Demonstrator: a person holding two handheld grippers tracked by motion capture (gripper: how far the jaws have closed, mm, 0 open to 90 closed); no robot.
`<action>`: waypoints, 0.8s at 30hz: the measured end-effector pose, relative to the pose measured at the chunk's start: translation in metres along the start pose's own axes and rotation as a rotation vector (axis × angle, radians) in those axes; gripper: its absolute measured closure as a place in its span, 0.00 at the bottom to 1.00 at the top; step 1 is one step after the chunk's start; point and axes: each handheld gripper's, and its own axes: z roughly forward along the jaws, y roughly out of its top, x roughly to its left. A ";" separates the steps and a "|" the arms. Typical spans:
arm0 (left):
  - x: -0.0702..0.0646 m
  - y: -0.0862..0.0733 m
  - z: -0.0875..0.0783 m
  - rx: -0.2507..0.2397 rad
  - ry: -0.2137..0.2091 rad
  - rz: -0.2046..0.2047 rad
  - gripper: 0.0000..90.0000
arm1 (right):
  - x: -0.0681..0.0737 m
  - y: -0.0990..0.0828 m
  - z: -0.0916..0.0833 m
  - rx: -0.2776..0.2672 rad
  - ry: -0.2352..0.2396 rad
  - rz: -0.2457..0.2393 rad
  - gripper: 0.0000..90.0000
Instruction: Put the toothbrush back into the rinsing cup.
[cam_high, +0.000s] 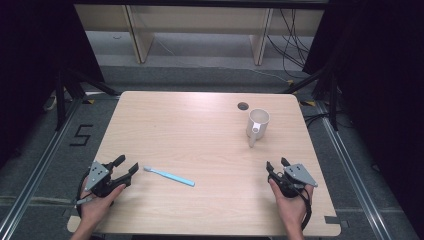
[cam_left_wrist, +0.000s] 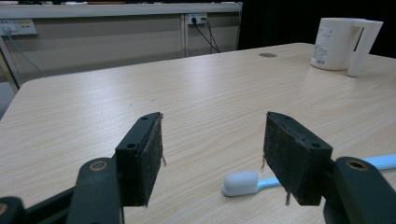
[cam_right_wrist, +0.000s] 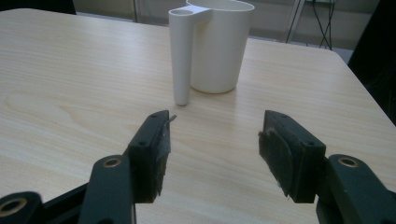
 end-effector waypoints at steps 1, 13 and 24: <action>0.001 0.001 -0.001 0.017 -0.002 -0.005 0.41 | -0.001 0.000 0.000 0.000 0.005 -0.011 0.48; 0.000 0.022 0.010 0.036 -0.072 0.038 0.42 | -0.001 0.001 -0.002 0.007 0.020 0.036 0.48; -0.004 0.053 0.025 0.083 -0.156 0.128 0.40 | -0.004 0.002 -0.001 0.003 0.022 0.017 0.48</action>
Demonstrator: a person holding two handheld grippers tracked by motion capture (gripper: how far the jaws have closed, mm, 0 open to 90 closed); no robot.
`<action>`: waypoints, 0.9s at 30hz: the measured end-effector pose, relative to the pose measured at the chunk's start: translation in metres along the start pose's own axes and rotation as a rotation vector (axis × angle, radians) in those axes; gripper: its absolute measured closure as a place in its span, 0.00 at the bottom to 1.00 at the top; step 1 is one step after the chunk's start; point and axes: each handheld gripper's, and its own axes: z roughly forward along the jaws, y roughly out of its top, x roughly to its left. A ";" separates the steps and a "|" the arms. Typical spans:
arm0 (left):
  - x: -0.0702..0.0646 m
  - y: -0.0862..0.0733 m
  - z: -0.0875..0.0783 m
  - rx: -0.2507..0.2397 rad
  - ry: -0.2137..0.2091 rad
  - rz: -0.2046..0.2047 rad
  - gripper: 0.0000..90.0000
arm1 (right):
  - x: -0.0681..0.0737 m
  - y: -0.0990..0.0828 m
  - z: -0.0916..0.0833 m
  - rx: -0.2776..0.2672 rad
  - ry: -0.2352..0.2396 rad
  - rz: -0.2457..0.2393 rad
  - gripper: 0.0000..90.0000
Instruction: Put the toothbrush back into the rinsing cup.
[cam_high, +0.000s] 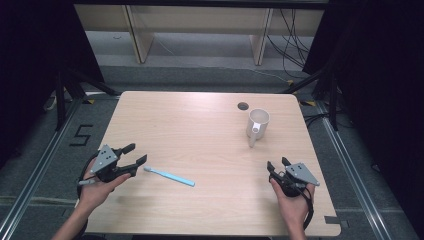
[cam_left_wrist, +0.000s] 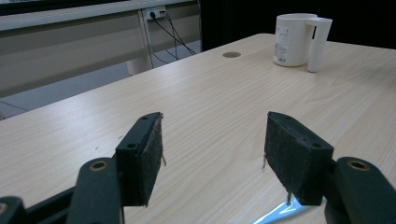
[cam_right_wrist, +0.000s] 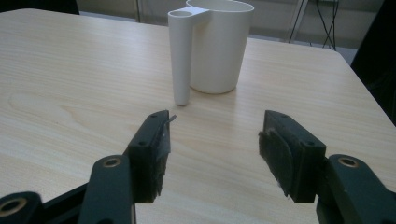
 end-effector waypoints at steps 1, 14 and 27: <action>0.001 0.003 0.001 0.010 -0.008 0.007 0.40 | -0.001 0.001 -0.002 0.000 -0.014 -0.020 0.48; 0.004 0.028 0.011 0.179 -0.190 0.158 0.38 | 0.000 0.000 0.002 0.014 0.019 0.005 0.47; -0.011 0.035 0.035 0.352 -0.362 0.251 0.38 | 0.000 0.000 0.001 0.016 0.021 0.009 0.47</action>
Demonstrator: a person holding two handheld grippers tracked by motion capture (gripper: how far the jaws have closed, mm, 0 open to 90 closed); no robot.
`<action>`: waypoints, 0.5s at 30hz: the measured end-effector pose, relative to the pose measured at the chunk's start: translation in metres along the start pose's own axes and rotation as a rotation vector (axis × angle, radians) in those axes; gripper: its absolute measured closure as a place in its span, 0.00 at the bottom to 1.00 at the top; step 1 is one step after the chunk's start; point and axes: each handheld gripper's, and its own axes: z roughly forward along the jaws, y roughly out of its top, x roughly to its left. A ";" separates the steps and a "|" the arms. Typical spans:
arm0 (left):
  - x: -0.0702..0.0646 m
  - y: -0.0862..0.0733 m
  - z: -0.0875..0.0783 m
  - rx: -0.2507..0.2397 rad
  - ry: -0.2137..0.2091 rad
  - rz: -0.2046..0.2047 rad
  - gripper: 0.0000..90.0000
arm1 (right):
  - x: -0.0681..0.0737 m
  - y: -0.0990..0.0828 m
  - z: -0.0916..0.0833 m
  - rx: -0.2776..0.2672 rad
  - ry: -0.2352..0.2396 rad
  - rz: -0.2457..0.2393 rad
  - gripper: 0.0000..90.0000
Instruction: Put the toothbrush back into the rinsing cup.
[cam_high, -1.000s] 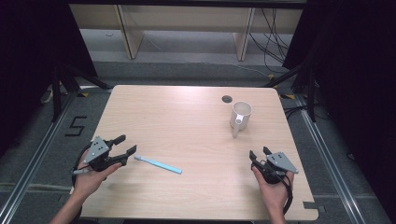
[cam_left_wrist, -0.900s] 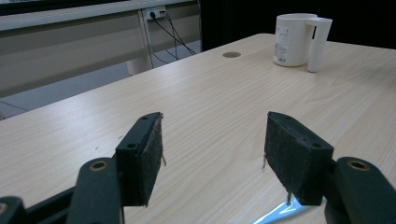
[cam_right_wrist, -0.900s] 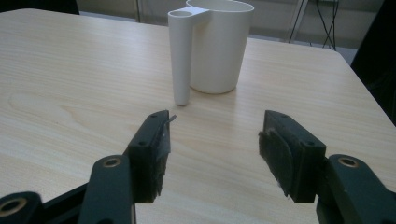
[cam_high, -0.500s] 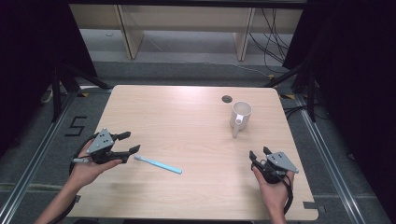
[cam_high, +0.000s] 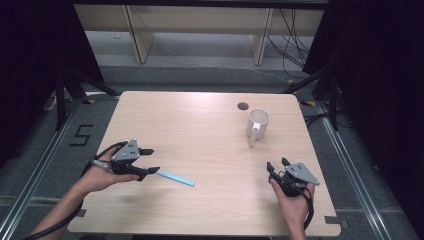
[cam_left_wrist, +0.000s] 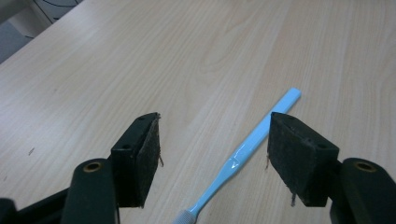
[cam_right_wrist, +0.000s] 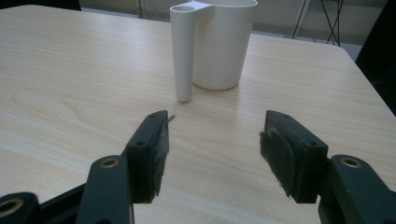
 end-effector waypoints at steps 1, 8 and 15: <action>0.001 0.002 0.001 0.013 -0.006 0.018 0.38 | 0.000 0.000 0.001 -0.002 -0.002 -0.001 0.47; 0.004 0.015 0.009 0.076 -0.035 0.058 0.38 | 0.000 -0.001 0.001 0.012 0.013 0.006 0.47; 0.005 0.024 0.017 0.152 -0.083 0.111 0.40 | 0.002 -0.002 0.001 0.043 -0.001 0.024 0.47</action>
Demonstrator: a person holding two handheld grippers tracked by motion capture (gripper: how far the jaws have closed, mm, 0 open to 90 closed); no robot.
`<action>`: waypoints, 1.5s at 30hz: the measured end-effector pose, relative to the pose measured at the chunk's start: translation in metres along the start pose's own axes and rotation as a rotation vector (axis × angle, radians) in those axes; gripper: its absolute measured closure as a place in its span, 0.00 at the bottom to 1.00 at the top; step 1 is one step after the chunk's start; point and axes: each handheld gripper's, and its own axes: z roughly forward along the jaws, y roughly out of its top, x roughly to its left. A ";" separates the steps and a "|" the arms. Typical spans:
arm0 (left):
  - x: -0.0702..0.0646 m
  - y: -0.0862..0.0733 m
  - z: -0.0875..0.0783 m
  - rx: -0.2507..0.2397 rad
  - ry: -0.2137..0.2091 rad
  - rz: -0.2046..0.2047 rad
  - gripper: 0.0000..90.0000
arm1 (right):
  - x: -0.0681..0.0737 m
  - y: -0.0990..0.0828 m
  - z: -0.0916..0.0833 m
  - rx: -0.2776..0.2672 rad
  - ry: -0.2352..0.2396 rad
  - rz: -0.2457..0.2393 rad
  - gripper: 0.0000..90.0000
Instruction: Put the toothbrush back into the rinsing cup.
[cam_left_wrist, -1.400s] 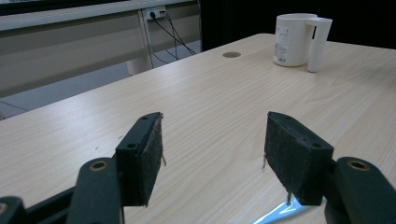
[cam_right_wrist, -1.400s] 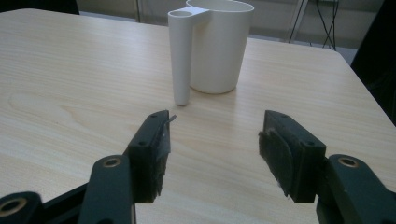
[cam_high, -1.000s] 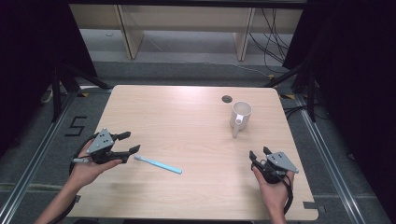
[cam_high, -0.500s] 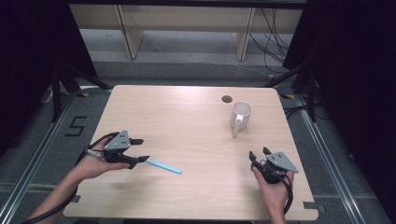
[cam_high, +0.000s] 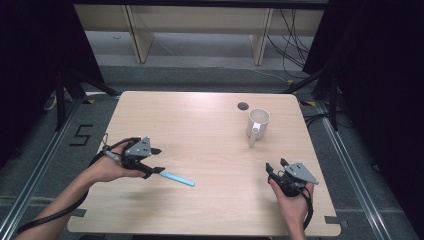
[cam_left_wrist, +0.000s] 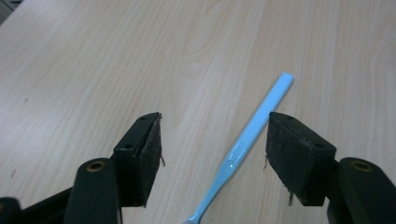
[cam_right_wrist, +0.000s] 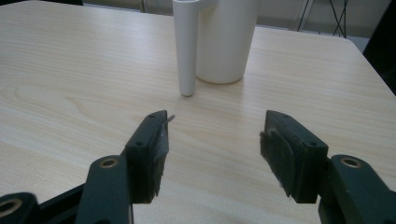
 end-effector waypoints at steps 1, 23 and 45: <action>0.000 0.003 0.003 0.023 -0.023 0.016 0.40 | -0.002 0.000 0.001 -0.001 0.009 -0.011 0.46; -0.002 0.017 0.035 0.287 -0.177 0.247 0.50 | 0.000 -0.001 0.003 0.018 0.021 -0.008 0.46; -0.005 0.023 0.063 0.429 -0.272 0.331 0.59 | -0.002 0.001 0.002 0.027 0.016 -0.044 0.46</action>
